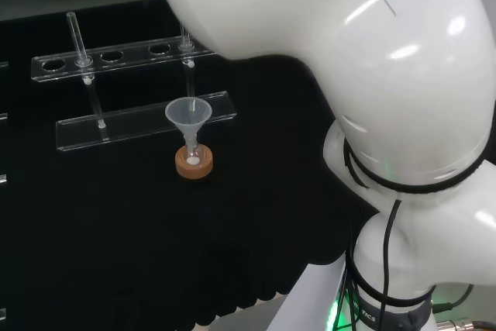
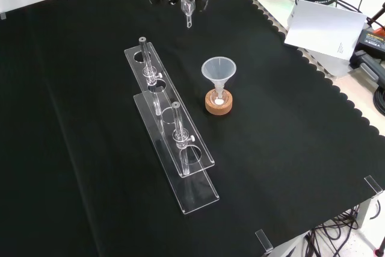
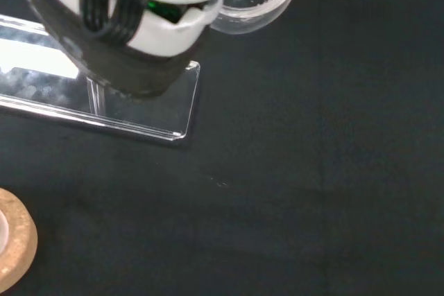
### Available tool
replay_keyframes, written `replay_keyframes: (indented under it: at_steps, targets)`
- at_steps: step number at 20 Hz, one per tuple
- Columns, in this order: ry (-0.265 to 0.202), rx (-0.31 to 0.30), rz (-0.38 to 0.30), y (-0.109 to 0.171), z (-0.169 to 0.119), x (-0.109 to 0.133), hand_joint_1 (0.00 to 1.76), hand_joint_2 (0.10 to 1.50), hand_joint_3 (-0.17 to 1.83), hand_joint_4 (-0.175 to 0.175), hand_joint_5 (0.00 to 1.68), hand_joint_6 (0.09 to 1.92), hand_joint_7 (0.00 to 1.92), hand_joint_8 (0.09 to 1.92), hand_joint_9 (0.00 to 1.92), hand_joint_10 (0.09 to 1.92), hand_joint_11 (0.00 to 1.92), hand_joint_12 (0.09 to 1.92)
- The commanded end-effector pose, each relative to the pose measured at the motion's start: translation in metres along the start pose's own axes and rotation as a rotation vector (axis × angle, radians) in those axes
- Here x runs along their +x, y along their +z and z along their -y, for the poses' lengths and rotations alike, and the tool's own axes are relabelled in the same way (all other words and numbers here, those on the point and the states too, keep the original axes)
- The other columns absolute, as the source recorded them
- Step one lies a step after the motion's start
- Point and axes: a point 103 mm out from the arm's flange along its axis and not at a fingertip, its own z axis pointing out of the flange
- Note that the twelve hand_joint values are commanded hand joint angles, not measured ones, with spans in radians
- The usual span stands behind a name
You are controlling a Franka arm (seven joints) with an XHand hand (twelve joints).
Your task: Put the weighing funnel back on the table.
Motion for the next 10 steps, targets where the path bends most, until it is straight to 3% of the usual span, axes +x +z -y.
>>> replay_keyframes:
  at_steps: [1,10]
  targets:
    - [0.023,0.007,-0.039,-0.002,0.0,-0.009,1.12,0.65,0.66,0.175,1.28,0.67,0.55,0.63,0.91,0.35,0.75,1.09]
    - [0.13,0.023,-0.053,0.001,-0.009,-0.03,1.12,0.65,0.66,0.175,1.28,0.67,0.55,0.64,0.91,0.35,0.76,1.1]
